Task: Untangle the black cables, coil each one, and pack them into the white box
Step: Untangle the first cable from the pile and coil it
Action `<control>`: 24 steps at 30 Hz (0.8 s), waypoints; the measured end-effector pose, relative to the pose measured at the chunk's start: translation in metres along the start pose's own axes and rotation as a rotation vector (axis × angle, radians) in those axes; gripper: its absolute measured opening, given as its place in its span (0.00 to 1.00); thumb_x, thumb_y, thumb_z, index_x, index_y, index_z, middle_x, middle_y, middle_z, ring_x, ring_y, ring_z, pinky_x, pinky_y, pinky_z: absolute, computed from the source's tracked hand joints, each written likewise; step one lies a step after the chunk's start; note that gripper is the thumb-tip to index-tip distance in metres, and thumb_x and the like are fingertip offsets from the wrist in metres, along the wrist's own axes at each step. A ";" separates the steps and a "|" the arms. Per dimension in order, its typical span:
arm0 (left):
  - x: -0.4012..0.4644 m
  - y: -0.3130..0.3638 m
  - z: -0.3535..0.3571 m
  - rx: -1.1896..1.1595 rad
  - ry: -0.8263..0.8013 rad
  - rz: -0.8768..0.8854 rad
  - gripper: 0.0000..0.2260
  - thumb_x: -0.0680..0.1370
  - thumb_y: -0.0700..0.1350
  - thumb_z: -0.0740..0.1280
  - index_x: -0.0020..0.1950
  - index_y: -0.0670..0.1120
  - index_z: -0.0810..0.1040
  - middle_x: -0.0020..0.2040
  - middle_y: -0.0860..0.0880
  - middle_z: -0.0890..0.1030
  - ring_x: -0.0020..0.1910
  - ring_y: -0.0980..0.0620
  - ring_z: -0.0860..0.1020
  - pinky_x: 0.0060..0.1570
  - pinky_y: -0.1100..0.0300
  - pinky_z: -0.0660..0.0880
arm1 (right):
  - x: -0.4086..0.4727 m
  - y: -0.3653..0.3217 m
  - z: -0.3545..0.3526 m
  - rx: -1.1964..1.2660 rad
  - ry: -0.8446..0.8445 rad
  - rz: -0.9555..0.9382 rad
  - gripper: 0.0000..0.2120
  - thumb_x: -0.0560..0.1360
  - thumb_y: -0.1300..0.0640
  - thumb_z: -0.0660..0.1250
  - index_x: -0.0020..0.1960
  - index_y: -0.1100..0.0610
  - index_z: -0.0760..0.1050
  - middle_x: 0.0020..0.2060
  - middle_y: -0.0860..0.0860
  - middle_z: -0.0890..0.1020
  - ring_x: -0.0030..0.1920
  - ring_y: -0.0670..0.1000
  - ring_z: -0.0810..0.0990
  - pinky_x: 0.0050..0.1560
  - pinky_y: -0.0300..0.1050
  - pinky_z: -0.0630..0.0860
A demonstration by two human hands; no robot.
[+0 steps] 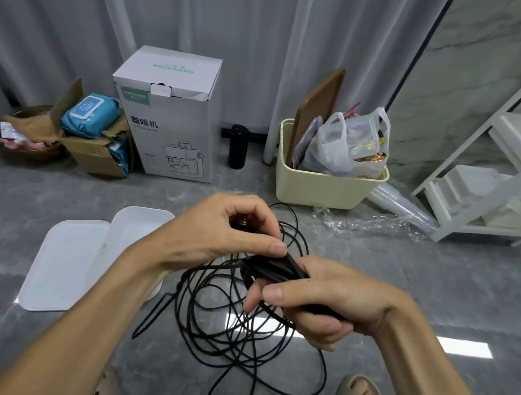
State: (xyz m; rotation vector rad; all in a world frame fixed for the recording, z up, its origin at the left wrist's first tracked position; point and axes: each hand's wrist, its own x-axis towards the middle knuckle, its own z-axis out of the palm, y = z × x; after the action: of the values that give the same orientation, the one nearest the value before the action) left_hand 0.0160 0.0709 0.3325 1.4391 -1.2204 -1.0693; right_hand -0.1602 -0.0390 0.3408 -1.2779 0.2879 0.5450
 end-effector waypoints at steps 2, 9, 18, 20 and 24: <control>0.001 -0.001 0.003 -0.062 -0.013 -0.003 0.03 0.67 0.48 0.75 0.37 0.53 0.82 0.38 0.53 0.81 0.39 0.57 0.78 0.43 0.66 0.75 | 0.000 0.000 0.000 0.060 -0.062 -0.023 0.20 0.77 0.43 0.65 0.56 0.59 0.79 0.17 0.47 0.63 0.16 0.44 0.58 0.22 0.35 0.64; 0.001 -0.016 0.007 -0.170 0.088 -0.075 0.09 0.75 0.51 0.68 0.38 0.53 0.85 0.37 0.55 0.82 0.41 0.60 0.79 0.48 0.67 0.71 | 0.004 0.000 0.002 0.305 -0.128 -0.154 0.27 0.80 0.39 0.54 0.60 0.61 0.74 0.19 0.47 0.66 0.17 0.43 0.63 0.23 0.36 0.69; 0.006 -0.037 0.020 -0.150 0.161 -0.270 0.23 0.82 0.59 0.58 0.57 0.43 0.82 0.52 0.45 0.82 0.53 0.47 0.78 0.59 0.54 0.70 | 0.010 0.005 0.003 0.529 -0.196 -0.433 0.28 0.81 0.37 0.56 0.63 0.61 0.75 0.19 0.48 0.65 0.15 0.45 0.63 0.25 0.37 0.74; 0.006 -0.034 0.021 -0.178 0.168 -0.258 0.23 0.81 0.60 0.59 0.58 0.42 0.81 0.53 0.41 0.81 0.53 0.47 0.76 0.60 0.47 0.71 | 0.011 0.006 0.000 0.577 -0.259 -0.454 0.28 0.82 0.39 0.55 0.64 0.62 0.74 0.20 0.48 0.63 0.16 0.46 0.60 0.25 0.38 0.73; 0.007 -0.032 0.025 -0.135 0.222 -0.204 0.20 0.81 0.58 0.61 0.52 0.43 0.82 0.47 0.34 0.79 0.45 0.42 0.76 0.55 0.44 0.75 | 0.013 0.009 0.001 0.644 -0.260 -0.544 0.20 0.83 0.48 0.60 0.65 0.63 0.74 0.21 0.47 0.63 0.17 0.45 0.60 0.25 0.38 0.71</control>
State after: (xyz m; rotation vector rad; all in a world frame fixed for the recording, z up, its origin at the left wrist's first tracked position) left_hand -0.0023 0.0629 0.2958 1.5544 -0.8431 -1.0730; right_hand -0.1539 -0.0334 0.3275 -0.6044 -0.1061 0.1200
